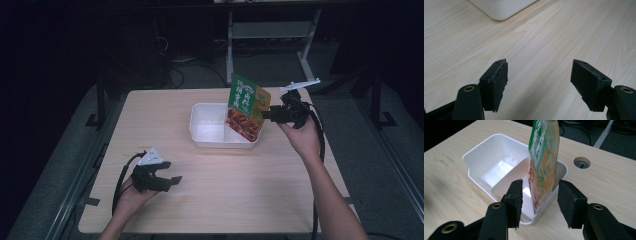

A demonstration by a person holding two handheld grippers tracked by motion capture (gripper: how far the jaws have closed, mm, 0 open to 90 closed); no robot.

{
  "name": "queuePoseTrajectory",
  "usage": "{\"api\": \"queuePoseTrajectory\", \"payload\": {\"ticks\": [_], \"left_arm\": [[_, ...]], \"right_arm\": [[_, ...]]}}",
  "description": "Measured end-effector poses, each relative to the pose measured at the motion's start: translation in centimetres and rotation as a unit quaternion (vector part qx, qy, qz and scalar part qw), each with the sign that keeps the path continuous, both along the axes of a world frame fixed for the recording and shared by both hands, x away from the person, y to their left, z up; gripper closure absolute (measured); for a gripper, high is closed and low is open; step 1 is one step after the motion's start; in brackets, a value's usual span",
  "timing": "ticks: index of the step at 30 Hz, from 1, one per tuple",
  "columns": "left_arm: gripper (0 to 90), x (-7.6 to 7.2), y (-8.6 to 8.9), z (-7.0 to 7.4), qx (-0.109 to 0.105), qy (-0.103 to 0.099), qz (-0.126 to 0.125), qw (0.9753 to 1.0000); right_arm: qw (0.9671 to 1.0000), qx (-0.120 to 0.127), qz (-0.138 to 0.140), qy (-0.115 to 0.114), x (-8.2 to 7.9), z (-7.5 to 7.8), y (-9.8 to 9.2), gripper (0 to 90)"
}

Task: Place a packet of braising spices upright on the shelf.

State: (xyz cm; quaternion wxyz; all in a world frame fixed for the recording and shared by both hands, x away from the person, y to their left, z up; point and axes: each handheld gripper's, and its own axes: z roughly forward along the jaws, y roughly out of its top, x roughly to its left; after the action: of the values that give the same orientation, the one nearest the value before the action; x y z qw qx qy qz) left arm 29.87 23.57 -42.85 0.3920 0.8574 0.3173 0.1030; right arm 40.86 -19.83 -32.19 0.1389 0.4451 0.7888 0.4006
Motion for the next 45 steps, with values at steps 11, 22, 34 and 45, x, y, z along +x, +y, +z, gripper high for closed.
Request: {"api": "queuePoseTrajectory", "payload": {"ticks": [11, 22, 34, 45], "left_arm": [[29.3, 0.0, 0.0, 0.0, 0.003, -0.002, 0.000, 1.0000], [29.2, 0.0, 0.1, 0.0, 0.004, -0.002, 0.002, 1.0000], [29.1, 0.0, 0.0, 0.0, 0.009, -0.005, 0.002, 0.9999], [28.9, -0.1, 0.0, -0.1, 0.005, -0.005, 0.003, 1.0000]], "right_arm": [[0.9998, 0.009, 0.008, 0.014, -1.2, -0.7, -0.9, 51.3], [0.9994, 0.020, 0.011, 0.024, -2.7, -1.7, -2.0, 48.9], [0.9986, 0.032, 0.013, 0.041, -4.4, -3.9, -3.3, 47.5], [0.9984, 0.029, 0.020, 0.044, -6.2, -5.2, -3.7, 46.3]]}}
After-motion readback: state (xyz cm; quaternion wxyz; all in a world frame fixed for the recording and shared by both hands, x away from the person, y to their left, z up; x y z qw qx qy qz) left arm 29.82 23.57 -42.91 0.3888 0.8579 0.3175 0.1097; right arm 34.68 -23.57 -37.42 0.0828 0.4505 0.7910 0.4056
